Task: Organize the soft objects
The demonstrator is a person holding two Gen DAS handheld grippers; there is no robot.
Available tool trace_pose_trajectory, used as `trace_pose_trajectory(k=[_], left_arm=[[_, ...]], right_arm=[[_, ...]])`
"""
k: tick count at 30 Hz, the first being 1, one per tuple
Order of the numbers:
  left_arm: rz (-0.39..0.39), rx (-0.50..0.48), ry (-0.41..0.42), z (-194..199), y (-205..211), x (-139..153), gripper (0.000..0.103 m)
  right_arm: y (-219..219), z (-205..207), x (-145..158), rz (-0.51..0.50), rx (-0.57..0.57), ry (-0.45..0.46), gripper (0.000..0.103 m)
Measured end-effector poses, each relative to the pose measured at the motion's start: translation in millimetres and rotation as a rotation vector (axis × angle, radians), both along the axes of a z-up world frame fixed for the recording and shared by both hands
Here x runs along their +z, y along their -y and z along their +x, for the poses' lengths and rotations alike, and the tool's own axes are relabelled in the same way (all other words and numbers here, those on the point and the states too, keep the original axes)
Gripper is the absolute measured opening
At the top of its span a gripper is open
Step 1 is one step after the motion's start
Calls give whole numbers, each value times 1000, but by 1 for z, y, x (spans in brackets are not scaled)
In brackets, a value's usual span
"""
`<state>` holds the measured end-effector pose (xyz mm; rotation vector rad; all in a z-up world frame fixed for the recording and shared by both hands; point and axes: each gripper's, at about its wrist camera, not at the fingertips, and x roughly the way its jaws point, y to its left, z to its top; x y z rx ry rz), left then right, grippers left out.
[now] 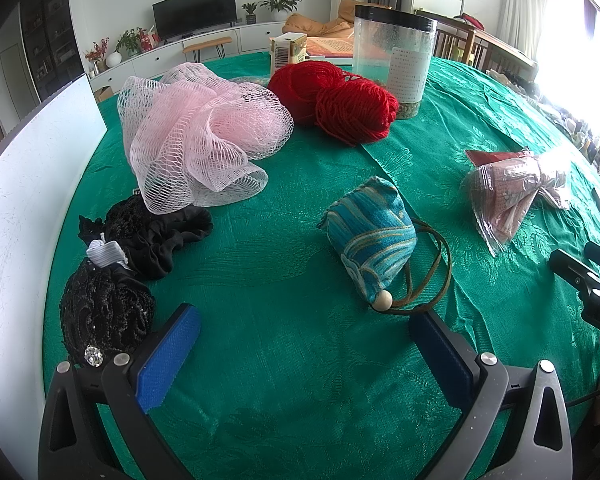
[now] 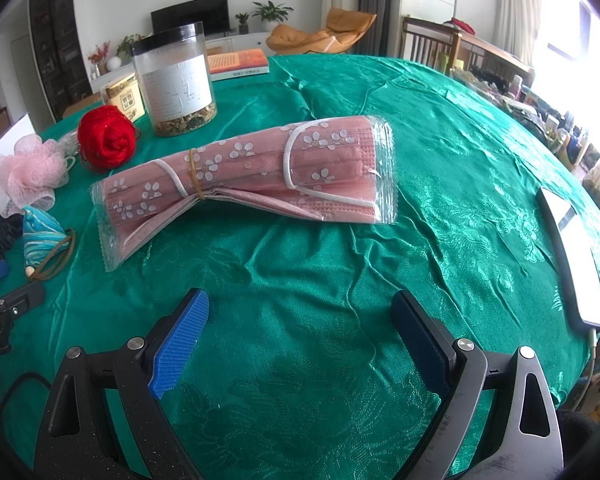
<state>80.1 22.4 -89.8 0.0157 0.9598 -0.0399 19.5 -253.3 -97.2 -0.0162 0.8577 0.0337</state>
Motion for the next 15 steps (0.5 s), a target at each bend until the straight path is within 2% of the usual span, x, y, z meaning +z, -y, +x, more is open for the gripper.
trace_pose_trajectory(k=[8,10,13,15], left_arm=[[0,-2,-6,0,0,0,103],[-4,4,-53,-1,-4,3,103],[-67,11,-39,-14,-19,25,103],[-71,26,-6,-10,-28,48,103]], right_arm=[[0,0,0,0,0,0,94],[0,0,-1,0,0,1,94],[0,0,-1,0,0,1,94],[0,1,-1,0,0,0,94]])
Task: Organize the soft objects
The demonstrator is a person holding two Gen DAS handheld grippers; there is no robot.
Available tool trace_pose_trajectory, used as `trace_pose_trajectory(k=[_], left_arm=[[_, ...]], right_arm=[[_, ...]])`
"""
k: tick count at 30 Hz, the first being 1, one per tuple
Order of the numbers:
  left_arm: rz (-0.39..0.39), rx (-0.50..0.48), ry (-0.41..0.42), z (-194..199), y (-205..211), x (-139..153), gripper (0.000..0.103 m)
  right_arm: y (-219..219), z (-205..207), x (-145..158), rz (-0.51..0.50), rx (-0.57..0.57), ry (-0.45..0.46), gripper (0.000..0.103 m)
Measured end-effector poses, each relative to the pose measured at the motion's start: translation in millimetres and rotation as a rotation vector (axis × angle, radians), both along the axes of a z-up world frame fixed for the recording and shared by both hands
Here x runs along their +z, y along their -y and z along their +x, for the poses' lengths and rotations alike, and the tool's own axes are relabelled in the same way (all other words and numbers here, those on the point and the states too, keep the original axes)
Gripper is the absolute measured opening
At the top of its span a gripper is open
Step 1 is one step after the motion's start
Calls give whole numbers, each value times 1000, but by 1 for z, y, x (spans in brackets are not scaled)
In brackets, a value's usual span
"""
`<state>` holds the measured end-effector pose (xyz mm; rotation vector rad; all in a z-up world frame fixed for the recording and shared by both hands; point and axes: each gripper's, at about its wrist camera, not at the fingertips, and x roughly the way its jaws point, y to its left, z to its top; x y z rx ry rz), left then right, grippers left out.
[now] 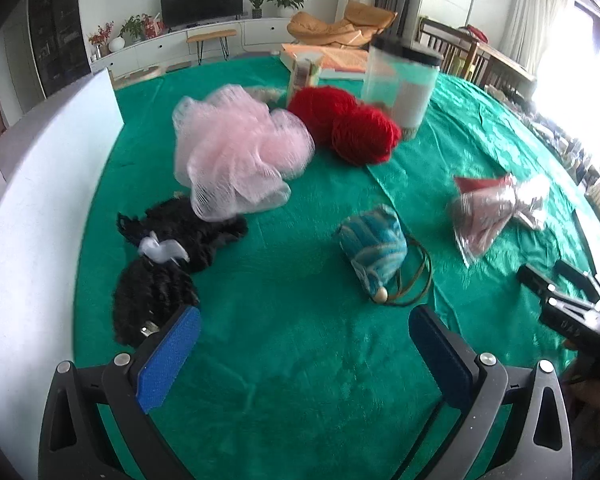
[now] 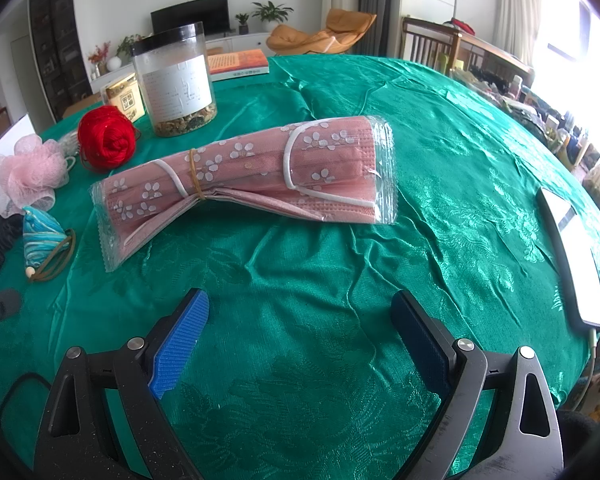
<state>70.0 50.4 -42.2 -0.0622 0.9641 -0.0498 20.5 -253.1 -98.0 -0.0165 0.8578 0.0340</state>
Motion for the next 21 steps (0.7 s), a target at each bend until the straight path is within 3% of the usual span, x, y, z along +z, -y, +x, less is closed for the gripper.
trace_pose_trajectory(k=[2,4,9,11,12,13,15,18,21], left_arm=[[28,13,26,14,-6,19,103],[93,20,3,41,-6,28,103],[261,46,-85,104,-10,6,103],[287,52,-90,117,-13,1,103],[278,43,-87,119,-15,0,100],[252,22,-80,122,-16,1,79],[220,-3,-98,126,-18,-2,39],[144,-2,-87,126,-25,6,28],[14,13,-72,117,-36,21,26]], right_arm=[[0,1,1,0,0,-1,94],[0,0,1,0,0,0,94],[4,6,6,23,37,-41,94],[14,6,15,132,60,-39,93],[20,6,23,174,64,-24,93],[22,9,32,171,78,-6,93],[14,17,53,52,182,43,93],[-19,39,64,-311,442,47,93],[-52,55,53,-570,654,54,93]])
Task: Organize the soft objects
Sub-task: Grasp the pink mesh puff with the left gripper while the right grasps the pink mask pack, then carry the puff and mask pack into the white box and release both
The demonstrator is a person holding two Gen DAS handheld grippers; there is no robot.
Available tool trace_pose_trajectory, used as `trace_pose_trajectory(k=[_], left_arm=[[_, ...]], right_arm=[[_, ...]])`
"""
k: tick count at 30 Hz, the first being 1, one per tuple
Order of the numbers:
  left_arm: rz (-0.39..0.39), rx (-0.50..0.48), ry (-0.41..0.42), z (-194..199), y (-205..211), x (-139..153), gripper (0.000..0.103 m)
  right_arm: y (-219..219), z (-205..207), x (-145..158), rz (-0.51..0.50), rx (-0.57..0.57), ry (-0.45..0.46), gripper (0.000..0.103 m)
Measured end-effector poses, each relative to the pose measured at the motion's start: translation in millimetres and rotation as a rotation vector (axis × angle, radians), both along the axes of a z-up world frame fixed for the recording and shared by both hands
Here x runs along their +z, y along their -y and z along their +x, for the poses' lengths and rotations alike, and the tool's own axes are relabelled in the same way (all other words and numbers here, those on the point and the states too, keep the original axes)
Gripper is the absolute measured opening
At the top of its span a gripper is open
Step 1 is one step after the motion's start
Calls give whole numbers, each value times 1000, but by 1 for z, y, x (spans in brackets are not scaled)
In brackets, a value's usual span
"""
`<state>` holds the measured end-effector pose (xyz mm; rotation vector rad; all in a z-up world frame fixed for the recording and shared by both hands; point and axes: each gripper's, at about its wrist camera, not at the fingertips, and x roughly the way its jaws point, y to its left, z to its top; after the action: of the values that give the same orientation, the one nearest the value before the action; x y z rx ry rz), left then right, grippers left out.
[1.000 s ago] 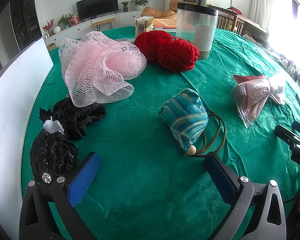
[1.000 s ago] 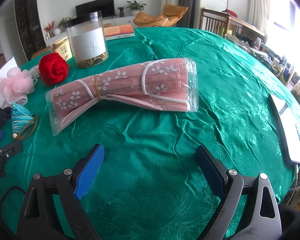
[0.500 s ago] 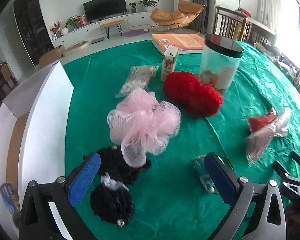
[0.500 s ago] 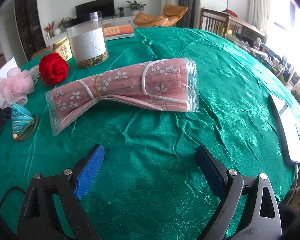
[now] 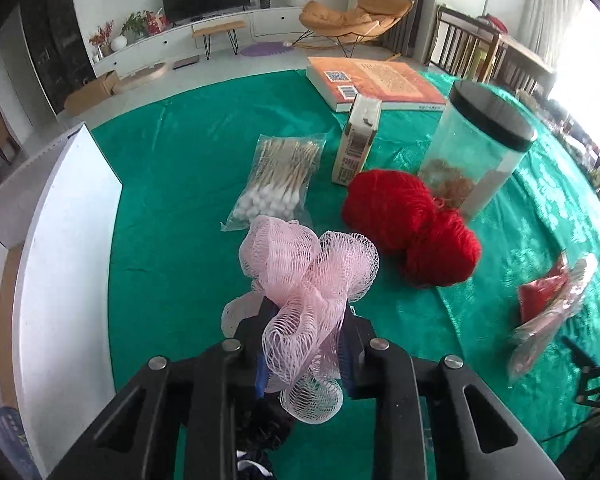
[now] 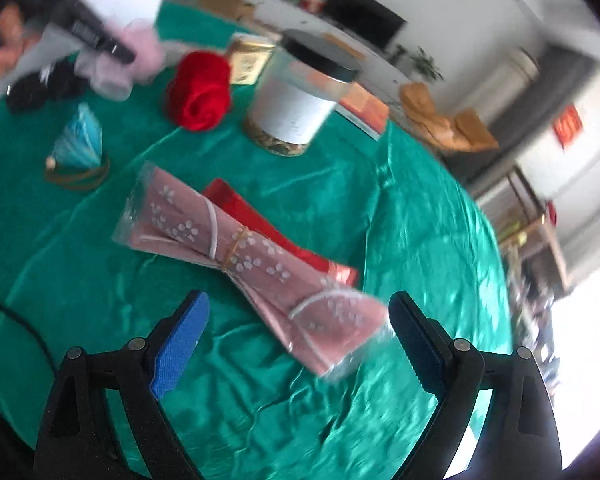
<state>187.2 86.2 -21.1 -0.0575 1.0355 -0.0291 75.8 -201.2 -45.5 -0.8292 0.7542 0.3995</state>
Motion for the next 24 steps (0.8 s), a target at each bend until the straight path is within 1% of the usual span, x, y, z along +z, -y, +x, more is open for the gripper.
trace_pose_trajectory(k=[2,3,4,5,6,8,11,13,14,16,19,20,21,24], left_arm=[[-43,5,20,-10,-6,12,26],[-52,7,37,-17,-10,20,26],[-62,9,55,-24,-15,29,26],[-70,12,71,-30,-19,36,26],[-75,15,84,-35,-24,41,26],[-84,27,110,-43,-35,51,26],[-109,54,139,-49,-44,59,26],[-130,72,155,-52,-48,62,26],[-143,77,159,-54,-49,62,26],[-170,82,167,-58,-52,68,26],[-171,91,185,-67,-60,78,26],[-173,98,188,-68,-64,81,26],[-179,106,190,-70,-69,85,26],[-208,126,206,-82,-85,97,26]], right_arm=[[-14,13,-9,-67,75,-12,89],[-17,21,-10,-75,72,-39,63],[-16,32,-9,-77,39,-85,36],[-10,42,-3,-58,-16,-111,33],[-1,49,10,9,-53,-129,25],[26,63,43,180,-141,-183,22],[73,90,84,443,-285,-255,21],[98,116,96,614,-397,-292,21],[109,133,97,689,-452,-313,21],[120,158,90,789,-541,-327,21],[119,188,67,922,-633,-371,20],[118,199,60,952,-659,-384,20],[115,201,52,976,-677,-391,20],[109,217,44,1008,-708,-377,20]])
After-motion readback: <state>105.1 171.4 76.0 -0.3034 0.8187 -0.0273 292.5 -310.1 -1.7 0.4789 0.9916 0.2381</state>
